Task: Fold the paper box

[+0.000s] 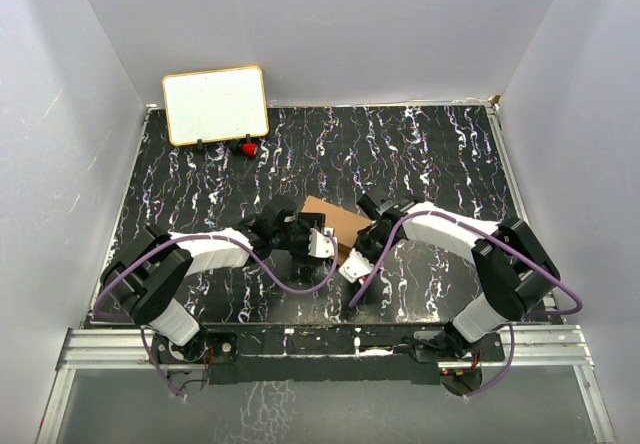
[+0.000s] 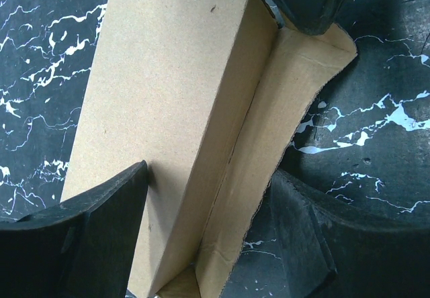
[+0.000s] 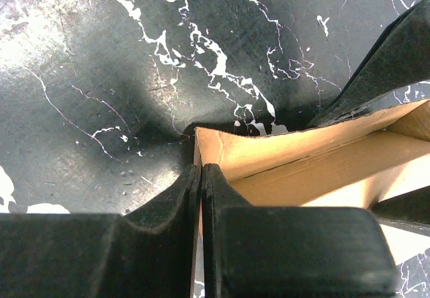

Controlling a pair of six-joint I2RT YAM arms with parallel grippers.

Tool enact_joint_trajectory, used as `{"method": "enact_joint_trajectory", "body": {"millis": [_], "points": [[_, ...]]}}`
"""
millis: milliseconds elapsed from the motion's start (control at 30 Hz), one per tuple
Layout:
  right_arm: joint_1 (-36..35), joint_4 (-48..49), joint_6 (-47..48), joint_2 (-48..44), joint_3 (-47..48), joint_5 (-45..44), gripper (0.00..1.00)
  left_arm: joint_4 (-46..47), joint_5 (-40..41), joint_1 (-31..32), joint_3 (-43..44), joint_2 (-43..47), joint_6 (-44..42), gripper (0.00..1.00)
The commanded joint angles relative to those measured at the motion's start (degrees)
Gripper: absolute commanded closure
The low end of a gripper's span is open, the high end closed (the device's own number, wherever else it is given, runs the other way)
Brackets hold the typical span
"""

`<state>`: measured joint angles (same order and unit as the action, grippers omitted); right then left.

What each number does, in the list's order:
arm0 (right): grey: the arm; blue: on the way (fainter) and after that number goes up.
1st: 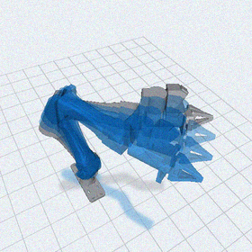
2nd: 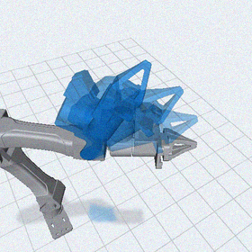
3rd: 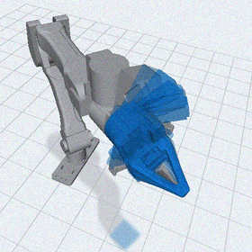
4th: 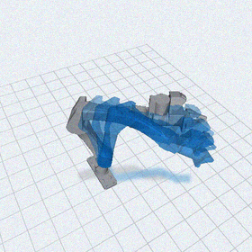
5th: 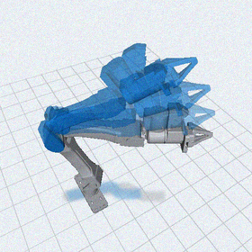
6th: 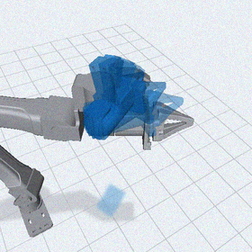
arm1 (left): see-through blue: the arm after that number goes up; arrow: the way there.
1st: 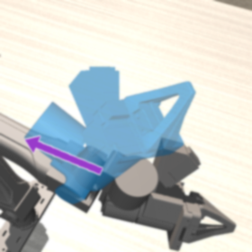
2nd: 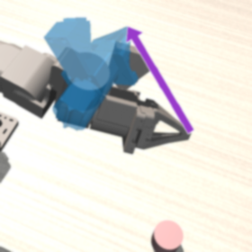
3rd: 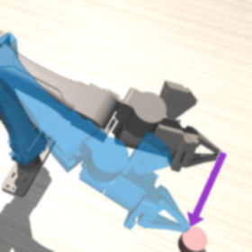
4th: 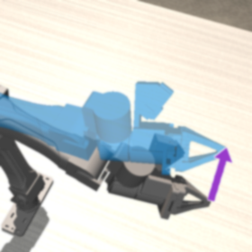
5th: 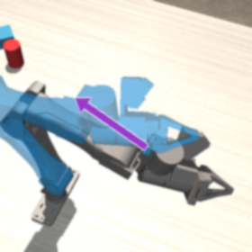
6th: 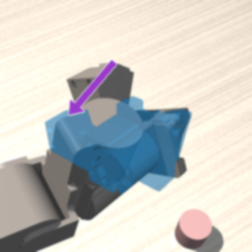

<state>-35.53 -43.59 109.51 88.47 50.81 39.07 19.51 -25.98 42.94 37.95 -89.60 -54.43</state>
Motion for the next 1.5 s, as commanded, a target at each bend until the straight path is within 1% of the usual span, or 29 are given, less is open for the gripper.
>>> {"method": "enact_joint_trajectory", "body": {"millis": [0,500,900,1467], "points": [[-0.77,1.36,2.73,1.28,2.81,2.70,0.92,-5.41,-3.38,0.39,0.15,-1.80,1.79,0.32],[-0.73,-1.72,3.20,4.02,6.78,2.38,0.92,-5.62,-3.64,0.39,0.27,-2.09,1.74,0.33],[-0.64,-2.37,2.94,4.71,8.41,0.60,0.92,-5.64,-3.82,0.39,0.35,-2.35,1.79,0.33],[3.15,-5.00,4.68,5.09,11.13,2.66,0.92,-5.84,-3.91,0.39,0.43,-2.41,1.70,0.33]]}}
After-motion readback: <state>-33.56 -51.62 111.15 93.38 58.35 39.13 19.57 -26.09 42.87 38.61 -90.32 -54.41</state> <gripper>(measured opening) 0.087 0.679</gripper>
